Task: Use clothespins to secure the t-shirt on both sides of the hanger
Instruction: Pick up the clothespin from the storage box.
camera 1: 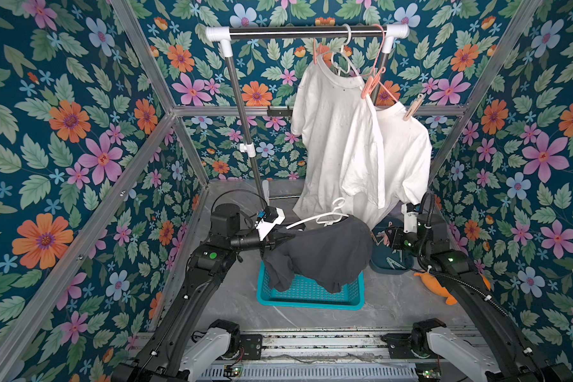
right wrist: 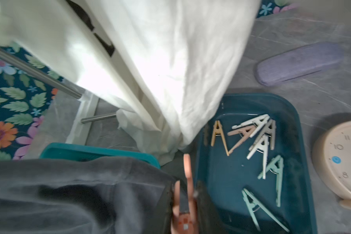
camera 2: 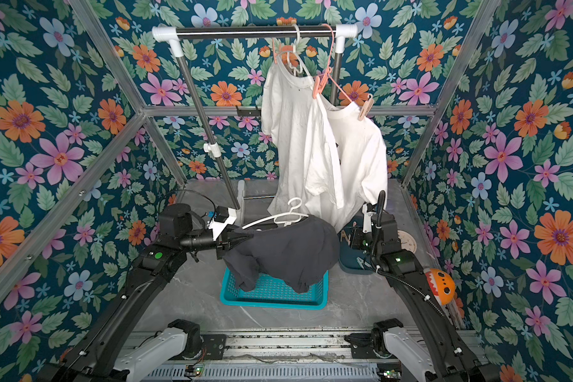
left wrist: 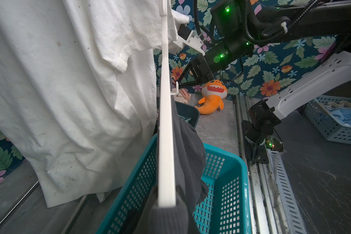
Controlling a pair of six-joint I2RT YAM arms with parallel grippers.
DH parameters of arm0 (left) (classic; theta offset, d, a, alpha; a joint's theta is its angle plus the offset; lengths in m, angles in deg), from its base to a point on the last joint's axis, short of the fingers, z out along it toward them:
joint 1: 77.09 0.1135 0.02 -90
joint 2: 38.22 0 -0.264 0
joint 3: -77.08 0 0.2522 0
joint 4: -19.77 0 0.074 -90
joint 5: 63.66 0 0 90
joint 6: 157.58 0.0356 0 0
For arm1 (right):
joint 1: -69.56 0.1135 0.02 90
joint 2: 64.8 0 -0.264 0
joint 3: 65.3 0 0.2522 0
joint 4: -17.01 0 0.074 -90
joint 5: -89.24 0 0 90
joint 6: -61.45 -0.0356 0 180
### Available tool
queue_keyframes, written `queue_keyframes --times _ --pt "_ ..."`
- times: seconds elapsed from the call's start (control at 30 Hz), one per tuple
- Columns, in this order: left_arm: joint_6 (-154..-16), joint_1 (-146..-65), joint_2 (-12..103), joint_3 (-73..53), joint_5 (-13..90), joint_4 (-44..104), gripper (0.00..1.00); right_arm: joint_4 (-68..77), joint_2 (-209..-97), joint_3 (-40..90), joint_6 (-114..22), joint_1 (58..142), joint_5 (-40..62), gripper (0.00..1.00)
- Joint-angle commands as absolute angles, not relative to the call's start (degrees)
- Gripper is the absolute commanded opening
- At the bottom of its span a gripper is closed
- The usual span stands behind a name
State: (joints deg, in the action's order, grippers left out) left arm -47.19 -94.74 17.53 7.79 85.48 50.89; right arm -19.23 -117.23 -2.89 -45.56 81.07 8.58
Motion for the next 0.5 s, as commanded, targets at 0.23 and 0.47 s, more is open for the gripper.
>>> queue_keyframes --times 0.23,0.47 --pt "-50.12 -89.25 20.46 4.2 95.91 47.33 0.0 -10.58 -116.64 0.23 -45.4 81.08 17.96 0.2" --pt "-53.29 -87.55 21.85 3.82 100.61 45.12 0.0 -5.66 -116.21 2.68 -45.51 81.11 24.38 0.2"
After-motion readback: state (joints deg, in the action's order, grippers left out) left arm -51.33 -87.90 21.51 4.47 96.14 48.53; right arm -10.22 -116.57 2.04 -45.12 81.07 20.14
